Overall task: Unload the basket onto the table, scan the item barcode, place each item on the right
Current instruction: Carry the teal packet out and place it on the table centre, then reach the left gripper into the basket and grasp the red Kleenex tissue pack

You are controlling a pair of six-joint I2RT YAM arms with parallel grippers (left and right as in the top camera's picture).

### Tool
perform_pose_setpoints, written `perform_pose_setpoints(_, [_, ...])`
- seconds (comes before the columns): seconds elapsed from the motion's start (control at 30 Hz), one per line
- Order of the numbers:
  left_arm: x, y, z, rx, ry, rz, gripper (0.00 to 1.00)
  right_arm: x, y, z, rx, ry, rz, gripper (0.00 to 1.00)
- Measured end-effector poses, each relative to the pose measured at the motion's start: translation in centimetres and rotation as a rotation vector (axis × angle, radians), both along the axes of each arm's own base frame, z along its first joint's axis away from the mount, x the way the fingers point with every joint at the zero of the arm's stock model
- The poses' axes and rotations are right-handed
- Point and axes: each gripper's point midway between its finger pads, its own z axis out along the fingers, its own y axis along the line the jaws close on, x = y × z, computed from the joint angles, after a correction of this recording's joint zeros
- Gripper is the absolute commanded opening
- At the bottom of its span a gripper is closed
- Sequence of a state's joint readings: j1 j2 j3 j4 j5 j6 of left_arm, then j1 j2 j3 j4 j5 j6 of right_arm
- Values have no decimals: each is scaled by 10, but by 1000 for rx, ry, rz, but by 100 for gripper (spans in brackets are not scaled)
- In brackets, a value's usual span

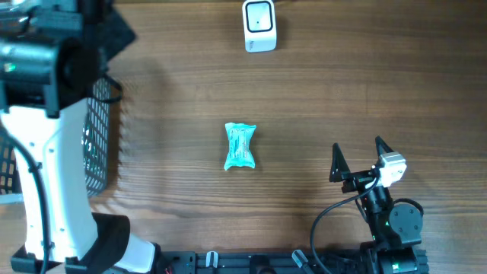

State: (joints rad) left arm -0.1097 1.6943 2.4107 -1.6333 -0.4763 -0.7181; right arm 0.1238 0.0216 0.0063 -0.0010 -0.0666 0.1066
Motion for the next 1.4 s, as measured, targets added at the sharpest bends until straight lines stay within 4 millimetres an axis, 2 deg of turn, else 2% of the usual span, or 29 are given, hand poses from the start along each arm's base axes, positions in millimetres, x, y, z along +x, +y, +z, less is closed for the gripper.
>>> perform_pose_setpoints(0.1, [-35, 98, -11, -155, -50, 450, 100, 0, 0, 0, 0, -1, 0, 100])
perform_pose_setpoints(0.13, [-45, 118, -12, -194, -73, 540, 100, 0, 0, 0, 0, 0, 0, 100])
perform_pose_setpoints(0.2, [-64, 149, -15, -258, -110, 678, 100, 0, 0, 0, 0, -1, 0, 100])
perform_pose_setpoints(0.33, [-92, 185, -19, -316, -160, 862, 100, 0, 0, 0, 0, -1, 0, 100])
perform_pose_setpoints(0.4, [-99, 193, -31, -352, -149, 925, 100, 0, 0, 0, 0, 0, 0, 100])
perform_pose_setpoints(0.47, [-106, 198, -62, -411, -91, 1036, 100, 0, 0, 0, 0, -1, 0, 100])
perform_pose_setpoints(0.57, [-118, 192, -126, -513, 23, 1269, 100, 0, 0, 0, 0, 0, 0, 100])
perform_pose_setpoints(0.63, [-118, 192, -163, -554, 43, 1395, 100, 0, 0, 0, 0, 0, 0, 100])
perform_pose_setpoints(0.73, [-108, 200, -220, -572, 21, 1471, 100, 0, 0, 0, 0, 0, 0, 100])
perform_pose_setpoints(0.8, [-106, 202, -246, -576, 14, 1488, 100, 0, 0, 0, 0, 0, 0, 100])
perform_pose_setpoints(0.87, [-114, 198, -262, -558, 54, 1510, 100, 0, 0, 0, 0, 0, 0, 100])
perform_pose_setpoints(0.97, [-125, 202, -270, -492, 67, 1531, 100, 0, 0, 0, 0, 0, 0, 100])
perform_pose_setpoints(1.2, [-124, 211, -279, -450, 48, 1536, 100, 0, 0, 0, 0, 0, 0, 100])
perform_pose_setpoints(1.23, [-124, 211, -285, -448, 69, 1540, 99, 0, 0, 0, 0, 0, 0, 100])
perform_pose_setpoints(1.3, [-124, 211, -304, -440, 138, 1552, 87, 0, 0, 0, 0, 0, 0, 100])
perform_pose_setpoints(1.4, [-127, 210, -324, -425, 209, 1567, 87, 0, 0, 0, 0, 0, 0, 100])
